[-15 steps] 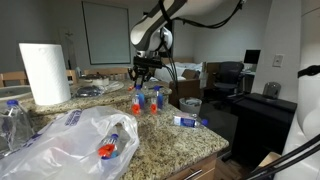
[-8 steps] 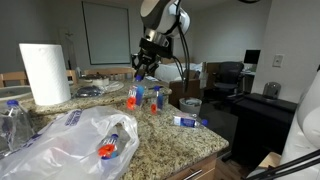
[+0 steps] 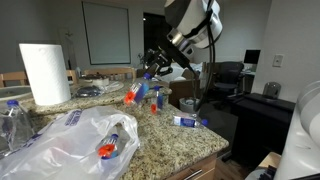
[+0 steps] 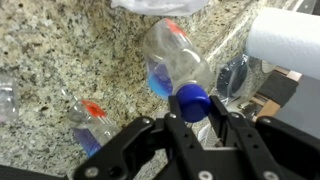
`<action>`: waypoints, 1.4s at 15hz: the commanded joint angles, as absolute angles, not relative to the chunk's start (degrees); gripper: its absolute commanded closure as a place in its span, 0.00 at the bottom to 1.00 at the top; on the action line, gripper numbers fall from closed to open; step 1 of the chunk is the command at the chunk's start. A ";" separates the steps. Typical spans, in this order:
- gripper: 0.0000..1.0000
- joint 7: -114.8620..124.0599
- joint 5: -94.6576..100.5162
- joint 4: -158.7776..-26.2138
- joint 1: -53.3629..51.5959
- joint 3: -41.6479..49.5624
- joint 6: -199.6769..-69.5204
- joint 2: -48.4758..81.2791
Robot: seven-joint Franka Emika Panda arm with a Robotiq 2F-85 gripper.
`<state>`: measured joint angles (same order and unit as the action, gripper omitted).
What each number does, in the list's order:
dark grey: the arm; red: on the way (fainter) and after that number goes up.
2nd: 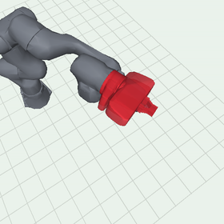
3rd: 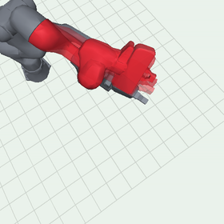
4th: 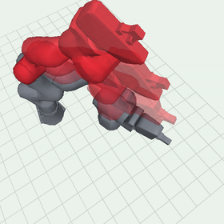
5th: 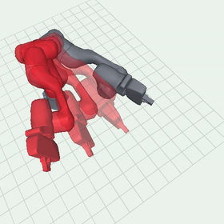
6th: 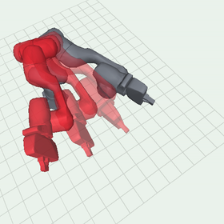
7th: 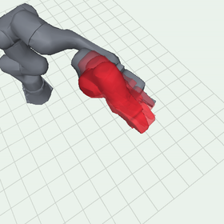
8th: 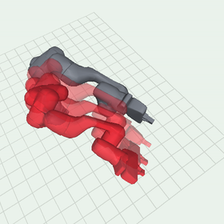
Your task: Put the empty bottles on the counter in the plastic bag
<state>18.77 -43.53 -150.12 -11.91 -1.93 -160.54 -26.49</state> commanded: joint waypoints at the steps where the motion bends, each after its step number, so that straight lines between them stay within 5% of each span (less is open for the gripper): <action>1: 0.92 11.00 -56.06 -154.17 -21.34 2.72 -161.83 -31.59; 6: 0.92 11.16 -59.22 -152.99 -26.00 6.27 -154.04 -27.79; 11: 0.92 8.40 -62.38 -150.01 -17.74 0.67 -141.56 -22.46; 21: 0.92 -31.18 -109.21 -139.76 -34.10 11.11 -135.30 -2.91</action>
